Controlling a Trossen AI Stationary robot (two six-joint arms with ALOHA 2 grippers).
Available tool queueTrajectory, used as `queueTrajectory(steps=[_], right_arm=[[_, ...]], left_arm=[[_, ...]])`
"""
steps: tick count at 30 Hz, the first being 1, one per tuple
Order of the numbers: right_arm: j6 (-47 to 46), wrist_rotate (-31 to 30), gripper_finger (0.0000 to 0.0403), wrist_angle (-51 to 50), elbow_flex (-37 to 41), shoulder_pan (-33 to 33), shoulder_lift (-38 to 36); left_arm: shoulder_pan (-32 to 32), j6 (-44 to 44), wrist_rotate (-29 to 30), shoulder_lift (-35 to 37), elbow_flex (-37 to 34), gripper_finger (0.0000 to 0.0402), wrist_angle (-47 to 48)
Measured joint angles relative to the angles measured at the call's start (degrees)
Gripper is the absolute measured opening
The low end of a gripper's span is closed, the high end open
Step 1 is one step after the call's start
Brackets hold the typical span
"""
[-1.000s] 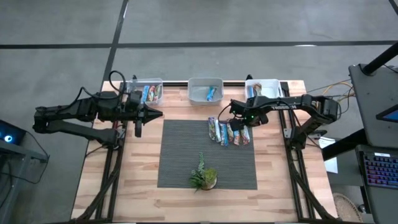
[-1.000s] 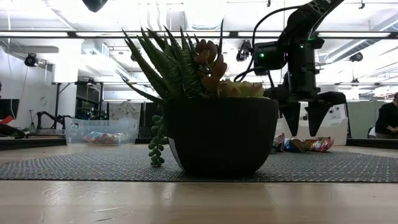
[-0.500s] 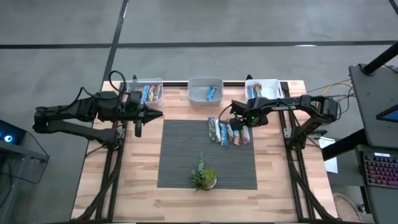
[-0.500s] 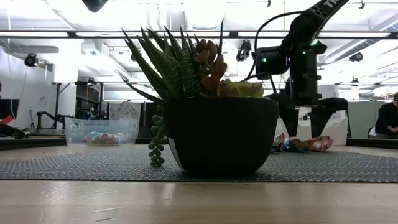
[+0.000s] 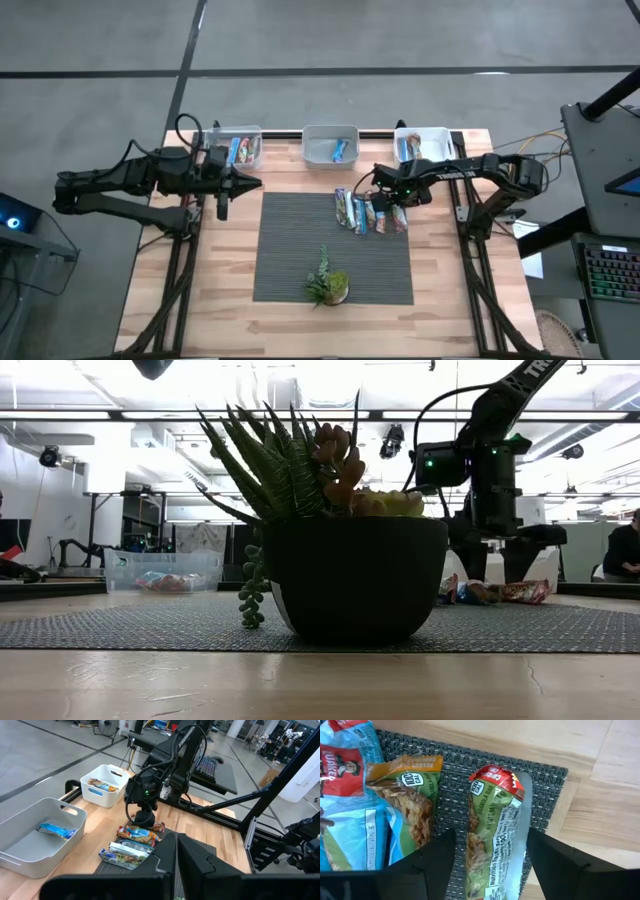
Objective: Pick and place Granola Bars by type
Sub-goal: Put the red granola bar into the transparent bin
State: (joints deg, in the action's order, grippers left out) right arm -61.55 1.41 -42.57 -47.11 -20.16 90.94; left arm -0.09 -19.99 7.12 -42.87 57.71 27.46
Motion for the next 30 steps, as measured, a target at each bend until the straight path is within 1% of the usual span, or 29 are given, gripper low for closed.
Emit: queueTrajectory(steps=[6,17,22,26,30], right_arm=[[0.1,0.4,0.0203,0.4,0.1,0.0,0.0],[0.0,0.7,0.0116,0.8,0.5,0.0,0.0],[0.0,0.7,0.0083,0.9,0.5,0.0,0.0],[0.0,0.7,0.0063,0.9,0.5,0.0,0.0],[0.0,0.7,0.0054,0.9,0.5,0.0,0.0]], left_arm=[[0.0,0.0,0.0,0.0,0.0,0.0,0.0],[0.0,0.0,0.0,-0.3,0.0,0.0,0.0],[0.0,0.0,0.0,-0.5,0.0,0.0,0.0],[0.0,0.0,0.0,-0.5,0.0,0.0,0.0],[0.0,0.0,0.0,-0.5,0.0,0.0,0.0]])
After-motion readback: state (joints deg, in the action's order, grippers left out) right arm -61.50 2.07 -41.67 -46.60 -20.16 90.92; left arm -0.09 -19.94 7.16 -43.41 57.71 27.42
